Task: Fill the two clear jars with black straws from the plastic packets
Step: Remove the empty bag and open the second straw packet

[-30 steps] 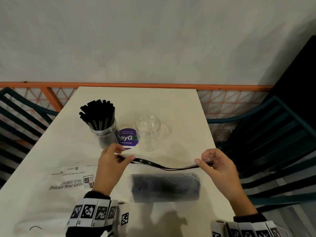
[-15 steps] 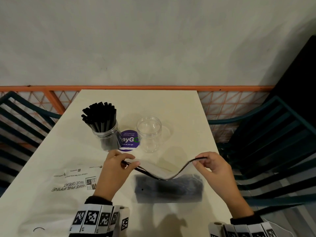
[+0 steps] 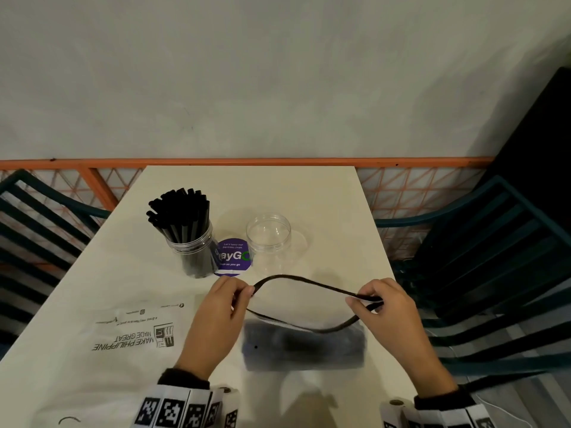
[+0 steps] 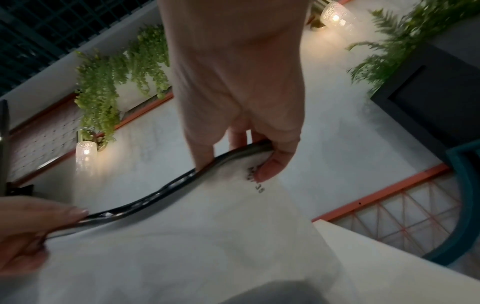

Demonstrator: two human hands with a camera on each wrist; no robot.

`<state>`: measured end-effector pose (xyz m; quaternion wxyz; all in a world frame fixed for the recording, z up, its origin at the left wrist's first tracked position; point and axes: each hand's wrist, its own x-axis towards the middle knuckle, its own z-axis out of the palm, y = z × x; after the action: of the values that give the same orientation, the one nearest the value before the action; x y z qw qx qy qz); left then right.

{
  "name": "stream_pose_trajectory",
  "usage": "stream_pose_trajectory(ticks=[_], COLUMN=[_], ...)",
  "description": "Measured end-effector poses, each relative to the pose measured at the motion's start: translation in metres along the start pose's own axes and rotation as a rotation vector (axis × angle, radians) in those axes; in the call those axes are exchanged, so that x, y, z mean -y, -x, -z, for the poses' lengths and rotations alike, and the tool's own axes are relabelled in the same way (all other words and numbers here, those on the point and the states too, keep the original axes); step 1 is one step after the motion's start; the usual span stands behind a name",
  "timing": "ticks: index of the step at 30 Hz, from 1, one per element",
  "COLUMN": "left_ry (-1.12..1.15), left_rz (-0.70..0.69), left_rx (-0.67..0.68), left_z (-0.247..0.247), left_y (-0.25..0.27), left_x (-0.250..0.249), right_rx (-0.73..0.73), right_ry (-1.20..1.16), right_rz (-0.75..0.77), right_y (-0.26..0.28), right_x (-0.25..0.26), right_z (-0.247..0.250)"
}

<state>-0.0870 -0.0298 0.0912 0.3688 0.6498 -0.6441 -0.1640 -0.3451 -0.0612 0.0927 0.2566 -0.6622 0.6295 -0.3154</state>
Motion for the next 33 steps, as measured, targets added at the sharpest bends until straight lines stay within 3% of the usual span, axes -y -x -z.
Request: stream_pose_trajectory(ticks=[6,9,13,17,20,24,29,33], left_ry=[0.251,0.253,0.13,0.109,0.514,1.102,1.514,1.631], left_rz=[0.174,0.215,0.222,0.36,0.488,0.656,0.86,0.847], left_rx=[0.01,0.069,0.031,-0.131,-0.1,0.074,0.201,0.223], left_z=[-0.003,0.004,0.009,0.014,0.013,0.014,0.025,0.026], left_y=[-0.001,-0.002,-0.006,-0.007,-0.011,-0.019,-0.027,-0.024], left_x=[-0.011,-0.004,0.006,0.015,0.011,-0.008,-0.003,0.003], right_rx=[-0.169,-0.247,-0.192,-0.093,0.005,0.202,0.392,0.45], right_ry=[-0.118,-0.011,-0.163,-0.497,-0.767,-1.148,-1.575,-1.692], right_rz=[-0.142,-0.146,-0.188,-0.273,-0.355,-0.482,-0.617,-0.606], right_y=[-0.003,-0.003,-0.004,-0.008,-0.014,-0.021,-0.031,-0.029], right_x=[0.004,-0.001,0.0,-0.001,0.004,0.015,0.015,0.018], right_z=[-0.002,0.001,0.003,0.003,0.005,0.005,0.015,0.016])
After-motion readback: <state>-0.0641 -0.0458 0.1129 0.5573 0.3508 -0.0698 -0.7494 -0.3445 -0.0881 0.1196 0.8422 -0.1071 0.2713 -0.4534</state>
